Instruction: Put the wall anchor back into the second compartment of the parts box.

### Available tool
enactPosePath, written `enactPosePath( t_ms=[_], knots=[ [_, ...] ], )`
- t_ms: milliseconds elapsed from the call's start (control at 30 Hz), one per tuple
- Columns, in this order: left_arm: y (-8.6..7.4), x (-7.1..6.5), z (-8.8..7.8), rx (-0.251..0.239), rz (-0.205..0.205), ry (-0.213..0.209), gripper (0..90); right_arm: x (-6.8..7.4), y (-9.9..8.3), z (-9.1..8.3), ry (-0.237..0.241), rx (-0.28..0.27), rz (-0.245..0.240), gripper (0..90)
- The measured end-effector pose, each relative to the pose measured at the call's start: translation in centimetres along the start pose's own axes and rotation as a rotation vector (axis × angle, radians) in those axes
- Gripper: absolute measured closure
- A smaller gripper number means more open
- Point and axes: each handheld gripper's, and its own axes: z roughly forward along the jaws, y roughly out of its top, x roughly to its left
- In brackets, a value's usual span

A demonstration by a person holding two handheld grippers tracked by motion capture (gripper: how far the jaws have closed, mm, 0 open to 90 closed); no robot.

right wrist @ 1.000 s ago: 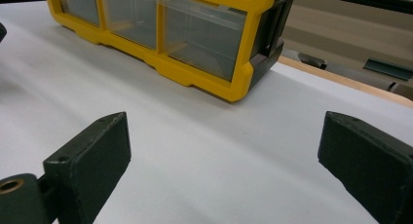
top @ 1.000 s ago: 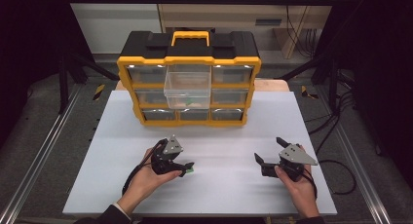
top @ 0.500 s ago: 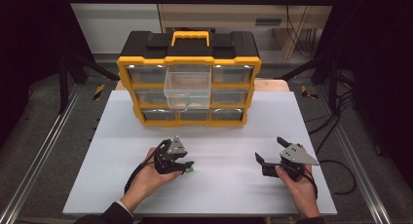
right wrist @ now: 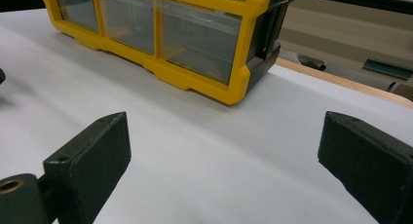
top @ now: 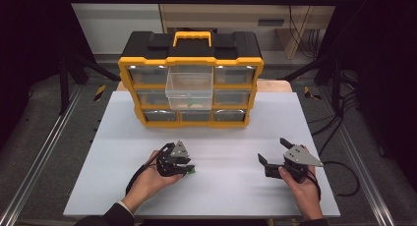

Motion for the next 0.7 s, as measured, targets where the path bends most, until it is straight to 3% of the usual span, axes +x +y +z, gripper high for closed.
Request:
enactPosePath(
  t_ms=[233, 700],
  knots=[
    [-0.2, 0.2, 0.3, 0.007, -0.015, -0.018, 70.0, 0.0, 0.0, 0.1, -0.002, 0.004, -0.002, 5.3],
    [0.2, -0.2, 1.1, 0.029, 0.007, -0.026, 78.6, 0.1, 0.0, 0.1, -0.001, 0.007, -0.001, 5.3]
  ],
)
